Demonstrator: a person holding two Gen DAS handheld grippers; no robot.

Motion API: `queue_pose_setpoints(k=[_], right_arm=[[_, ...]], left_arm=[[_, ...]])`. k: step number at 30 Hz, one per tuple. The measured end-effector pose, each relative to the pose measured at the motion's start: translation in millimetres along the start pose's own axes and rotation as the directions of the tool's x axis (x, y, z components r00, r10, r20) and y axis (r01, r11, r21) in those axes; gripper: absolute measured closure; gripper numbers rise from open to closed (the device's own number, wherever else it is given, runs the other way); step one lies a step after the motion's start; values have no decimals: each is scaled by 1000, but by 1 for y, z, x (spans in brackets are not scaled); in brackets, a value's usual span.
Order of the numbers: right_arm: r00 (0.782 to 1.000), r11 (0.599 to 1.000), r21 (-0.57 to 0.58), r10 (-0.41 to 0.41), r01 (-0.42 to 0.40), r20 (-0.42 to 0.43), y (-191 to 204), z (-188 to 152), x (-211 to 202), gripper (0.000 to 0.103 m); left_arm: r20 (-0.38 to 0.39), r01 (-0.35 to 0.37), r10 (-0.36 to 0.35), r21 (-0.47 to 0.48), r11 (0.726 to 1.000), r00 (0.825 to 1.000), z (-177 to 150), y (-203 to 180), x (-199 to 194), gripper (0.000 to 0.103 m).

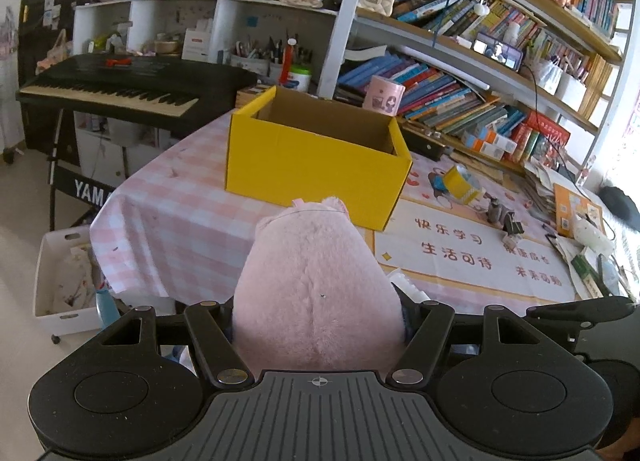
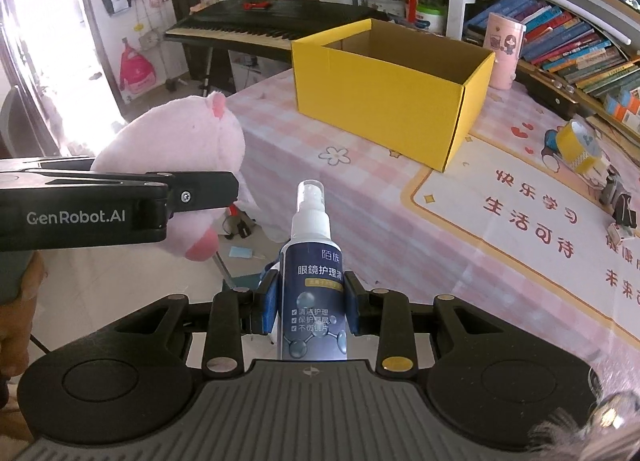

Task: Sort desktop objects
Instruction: 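Carry the pink plush with the left gripper while the right gripper carries the spray bottle toward the yellow box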

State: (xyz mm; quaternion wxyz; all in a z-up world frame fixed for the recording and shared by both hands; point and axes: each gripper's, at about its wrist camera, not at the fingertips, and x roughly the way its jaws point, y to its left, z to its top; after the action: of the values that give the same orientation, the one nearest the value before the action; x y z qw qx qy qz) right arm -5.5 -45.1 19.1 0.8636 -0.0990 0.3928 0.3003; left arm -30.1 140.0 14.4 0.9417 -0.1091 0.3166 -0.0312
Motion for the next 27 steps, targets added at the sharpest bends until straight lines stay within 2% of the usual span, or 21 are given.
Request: queue_pose_setpoints(k=[10, 20, 27], right_arm=[[1000, 999, 28, 17, -17, -22, -2, 4, 7, 73], [999, 999, 15, 36, -35, -25, -4, 12, 16, 73], [998, 998, -26, 59, -60, -20, -8, 30, 29, 73]], left_arm=[[-21, 27, -27, 25, 999, 999, 5, -2, 8, 36], [-32, 7, -7, 14, 1000, 999, 8, 2, 15, 36], [-20, -21, 21, -1, 1000, 1000, 17, 7, 25, 36]])
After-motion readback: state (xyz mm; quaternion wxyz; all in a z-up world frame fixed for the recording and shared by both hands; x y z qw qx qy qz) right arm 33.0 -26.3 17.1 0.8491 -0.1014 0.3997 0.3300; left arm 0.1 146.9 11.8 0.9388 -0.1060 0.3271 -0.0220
